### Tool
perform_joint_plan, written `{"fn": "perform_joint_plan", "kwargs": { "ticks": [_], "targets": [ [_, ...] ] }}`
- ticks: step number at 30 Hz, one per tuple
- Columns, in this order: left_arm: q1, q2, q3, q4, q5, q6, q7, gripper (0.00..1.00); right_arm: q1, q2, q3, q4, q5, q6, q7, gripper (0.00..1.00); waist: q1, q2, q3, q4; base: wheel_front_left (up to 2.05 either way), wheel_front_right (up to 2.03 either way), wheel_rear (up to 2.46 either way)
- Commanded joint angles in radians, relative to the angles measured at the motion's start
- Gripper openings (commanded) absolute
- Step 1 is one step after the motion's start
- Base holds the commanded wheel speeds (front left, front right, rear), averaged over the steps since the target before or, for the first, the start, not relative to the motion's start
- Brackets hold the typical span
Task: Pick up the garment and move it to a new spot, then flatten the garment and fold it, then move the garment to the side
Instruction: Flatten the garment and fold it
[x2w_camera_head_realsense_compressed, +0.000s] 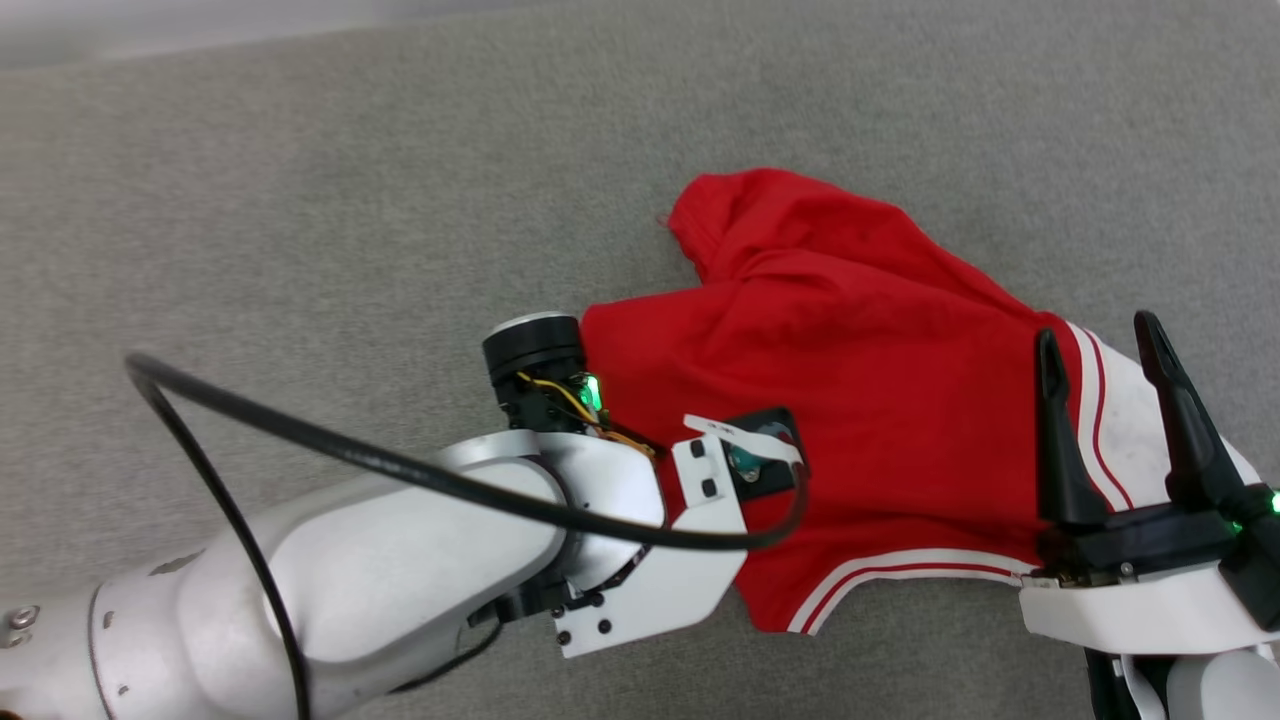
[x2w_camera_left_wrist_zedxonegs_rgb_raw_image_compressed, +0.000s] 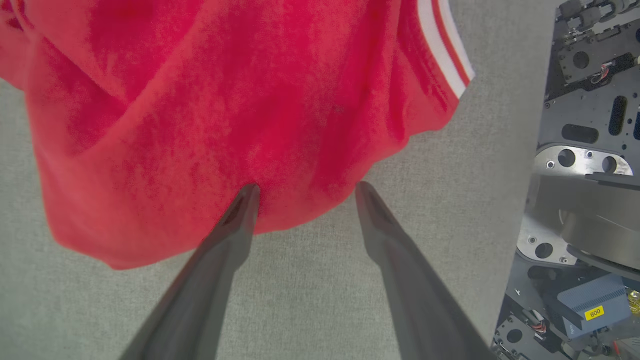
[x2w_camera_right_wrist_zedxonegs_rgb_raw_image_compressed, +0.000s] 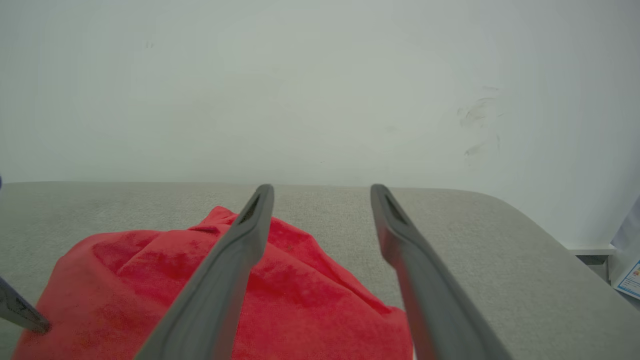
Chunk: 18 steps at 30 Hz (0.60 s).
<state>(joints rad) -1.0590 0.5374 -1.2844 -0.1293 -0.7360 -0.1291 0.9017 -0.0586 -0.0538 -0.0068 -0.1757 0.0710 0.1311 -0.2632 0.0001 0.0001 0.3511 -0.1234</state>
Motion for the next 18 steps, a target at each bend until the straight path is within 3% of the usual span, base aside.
{"fn": "perform_joint_plan", "kwargs": {
  "ticks": [1, 15, 16, 17, 18],
  "targets": [
    [0.007, 0.012, 0.006, -0.002, -0.003, 0.001, 0.014, 1.0, -0.024, 0.005, 0.008, 0.0, 0.002, -0.001, -0.002, 1.0, -0.0001, -0.0001, 0.043, -0.029, 0.0, 0.0, 0.0],
    [0.117, 0.059, -0.01, 0.027, 0.047, 0.0, 0.179, 1.0, -0.07, 0.005, 0.023, 0.015, 0.03, -0.001, -0.002, 1.0, -0.0001, -0.0001, 0.115, -0.064, 0.0, 0.0, 0.0],
    [0.12, 0.061, -0.012, 0.026, 0.056, 0.0, 0.177, 0.41, -0.071, 0.005, 0.023, 0.016, 0.03, -0.001, -0.002, 1.0, -0.0001, -0.0001, 0.117, -0.063, 0.0, 0.0, 0.0],
    [0.123, 0.061, -0.011, 0.026, 0.062, 0.0, 0.173, 0.07, -0.073, 0.005, 0.024, 0.018, 0.029, -0.001, -0.002, 1.0, -0.0001, -0.0001, 0.118, -0.061, 0.0, 0.0, 0.0],
    [0.127, 0.061, -0.011, 0.026, 0.067, 0.0, 0.172, 0.0, -0.076, 0.005, 0.025, 0.02, 0.028, -0.001, -0.002, 1.0, -0.0001, -0.0001, 0.117, -0.058, 0.0, 0.0, 0.0]
  ]
}}
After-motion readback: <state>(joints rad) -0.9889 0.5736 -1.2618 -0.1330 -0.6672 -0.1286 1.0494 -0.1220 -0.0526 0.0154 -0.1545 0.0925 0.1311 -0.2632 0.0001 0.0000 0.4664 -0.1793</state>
